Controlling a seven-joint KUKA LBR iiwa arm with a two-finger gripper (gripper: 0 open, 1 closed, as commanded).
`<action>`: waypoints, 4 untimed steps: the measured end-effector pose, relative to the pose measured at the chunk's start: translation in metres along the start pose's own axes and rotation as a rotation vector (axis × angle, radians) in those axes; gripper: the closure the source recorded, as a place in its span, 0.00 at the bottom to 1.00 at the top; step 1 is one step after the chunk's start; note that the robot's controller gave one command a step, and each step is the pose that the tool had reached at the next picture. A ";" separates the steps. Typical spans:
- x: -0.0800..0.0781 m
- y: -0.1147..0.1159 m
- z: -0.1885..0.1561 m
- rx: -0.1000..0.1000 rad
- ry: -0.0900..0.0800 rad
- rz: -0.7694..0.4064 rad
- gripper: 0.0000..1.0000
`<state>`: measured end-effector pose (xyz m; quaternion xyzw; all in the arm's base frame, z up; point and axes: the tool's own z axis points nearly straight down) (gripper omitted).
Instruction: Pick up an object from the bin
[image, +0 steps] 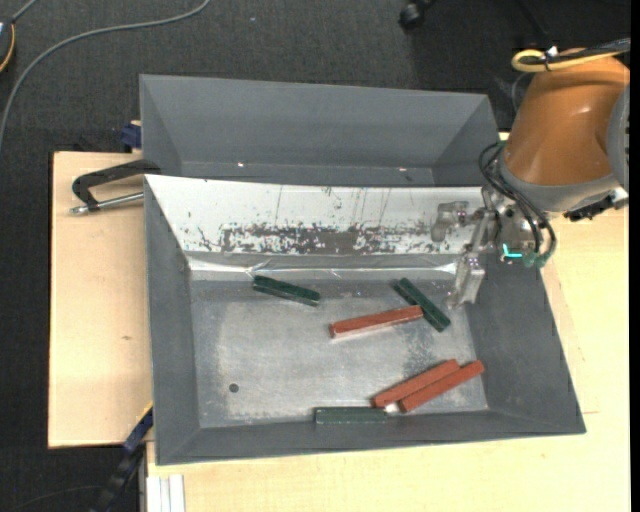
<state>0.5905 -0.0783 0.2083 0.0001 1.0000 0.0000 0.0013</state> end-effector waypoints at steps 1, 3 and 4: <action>0.007 0.001 0.120 -0.002 0.009 -0.062 0.00; 0.002 0.042 0.137 -0.001 0.002 -0.147 1.00; 0.000 0.066 0.006 -0.001 -0.013 -0.094 1.00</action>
Offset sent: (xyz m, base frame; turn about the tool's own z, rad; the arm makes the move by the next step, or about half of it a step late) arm -0.0051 -0.0007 -0.1160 -0.0626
